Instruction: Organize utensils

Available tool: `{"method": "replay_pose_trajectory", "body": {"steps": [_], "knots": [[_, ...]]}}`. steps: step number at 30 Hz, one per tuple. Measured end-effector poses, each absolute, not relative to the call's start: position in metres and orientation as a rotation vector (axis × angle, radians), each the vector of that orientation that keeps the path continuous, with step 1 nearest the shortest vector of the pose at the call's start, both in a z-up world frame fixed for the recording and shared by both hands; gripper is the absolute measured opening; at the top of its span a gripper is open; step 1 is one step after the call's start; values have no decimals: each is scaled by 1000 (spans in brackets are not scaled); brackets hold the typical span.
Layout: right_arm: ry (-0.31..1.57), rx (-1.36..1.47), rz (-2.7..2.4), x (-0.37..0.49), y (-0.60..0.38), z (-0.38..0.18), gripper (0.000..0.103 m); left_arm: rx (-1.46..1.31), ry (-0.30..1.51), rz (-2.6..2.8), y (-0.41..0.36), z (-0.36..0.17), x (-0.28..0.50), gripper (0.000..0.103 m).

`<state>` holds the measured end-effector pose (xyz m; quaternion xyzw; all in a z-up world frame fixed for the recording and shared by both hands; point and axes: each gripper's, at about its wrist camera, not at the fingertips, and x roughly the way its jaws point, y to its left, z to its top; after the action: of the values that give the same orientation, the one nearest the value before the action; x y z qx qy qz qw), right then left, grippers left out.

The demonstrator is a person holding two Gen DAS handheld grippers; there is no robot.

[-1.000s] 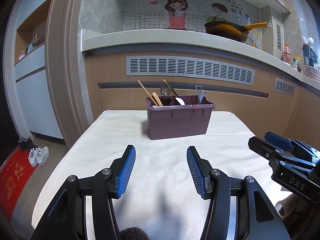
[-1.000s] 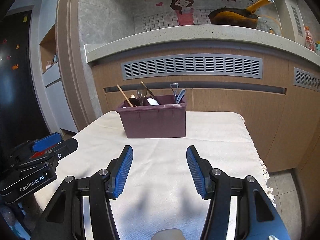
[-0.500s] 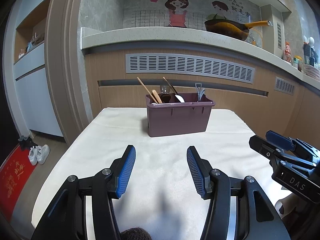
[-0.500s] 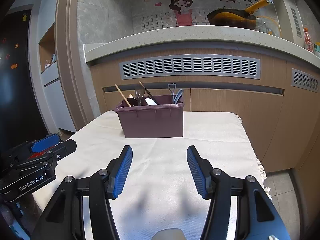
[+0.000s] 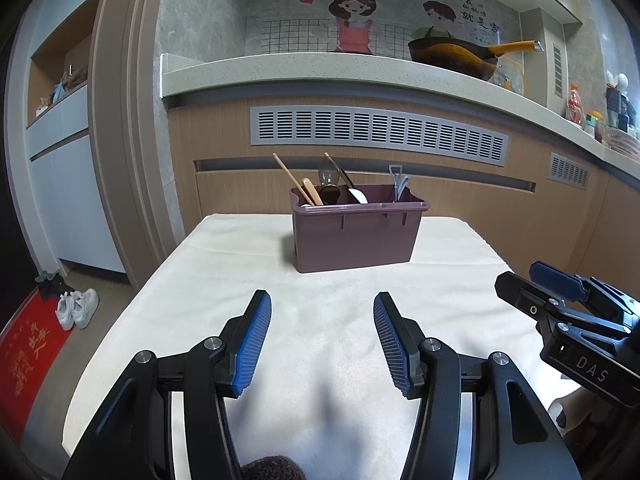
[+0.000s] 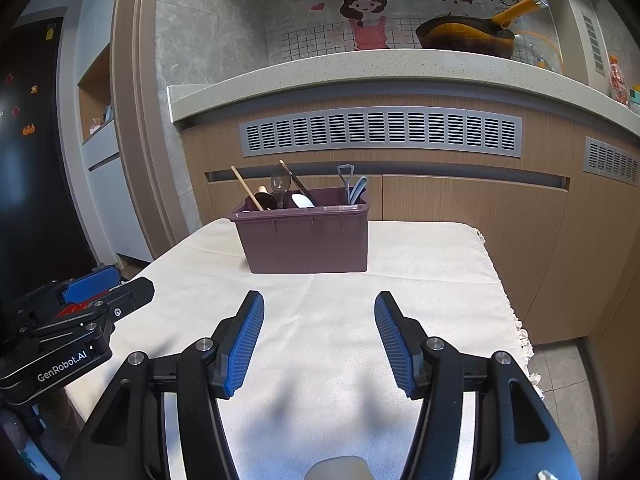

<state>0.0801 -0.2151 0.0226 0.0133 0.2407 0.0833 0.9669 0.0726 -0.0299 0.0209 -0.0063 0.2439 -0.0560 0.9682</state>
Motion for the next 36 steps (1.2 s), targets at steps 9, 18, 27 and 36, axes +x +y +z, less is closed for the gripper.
{"method": "replay_pose_trajectory", "body": {"steps": [9,18,27,36], "knots": [[487,27,169,79,-216,22,55,-20,505,-120,-30,18,72,54],[486,26,171,80,-217,23,55,-22,509,-120,-30,18,72,54],[483,26,166,80,-217,23,56,-22,510,-121,-31,18,71,54],[485,27,167,80,-218,23,57,-29,510,-121,-29,19,71,54]]}}
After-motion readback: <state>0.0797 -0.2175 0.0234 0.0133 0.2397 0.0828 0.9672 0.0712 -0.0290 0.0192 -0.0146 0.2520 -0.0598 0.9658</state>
